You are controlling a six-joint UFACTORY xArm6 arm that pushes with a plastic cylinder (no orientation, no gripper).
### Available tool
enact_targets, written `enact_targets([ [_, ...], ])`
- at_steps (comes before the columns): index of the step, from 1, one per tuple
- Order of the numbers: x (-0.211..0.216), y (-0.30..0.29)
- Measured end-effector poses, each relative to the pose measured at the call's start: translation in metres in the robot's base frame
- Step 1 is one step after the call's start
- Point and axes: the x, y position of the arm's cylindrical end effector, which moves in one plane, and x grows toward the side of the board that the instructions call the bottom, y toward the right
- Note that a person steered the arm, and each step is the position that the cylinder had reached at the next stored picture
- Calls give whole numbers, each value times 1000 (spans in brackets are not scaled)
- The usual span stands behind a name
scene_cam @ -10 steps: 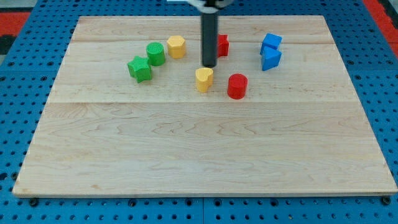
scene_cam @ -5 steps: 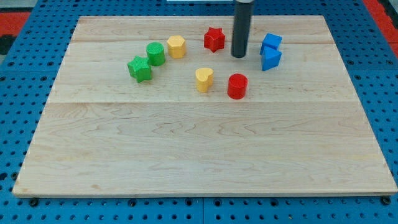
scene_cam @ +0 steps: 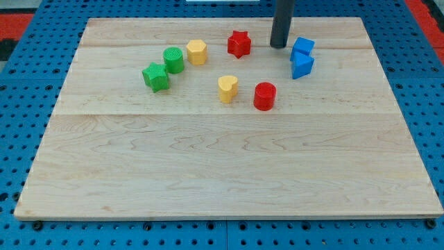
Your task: Slide red star closer to yellow heart
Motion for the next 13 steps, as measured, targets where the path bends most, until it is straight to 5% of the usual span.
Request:
enact_targets([
  [4,-17,-59],
  [7,14,-68],
  [11,-13,-123],
  [13,7,-106],
])
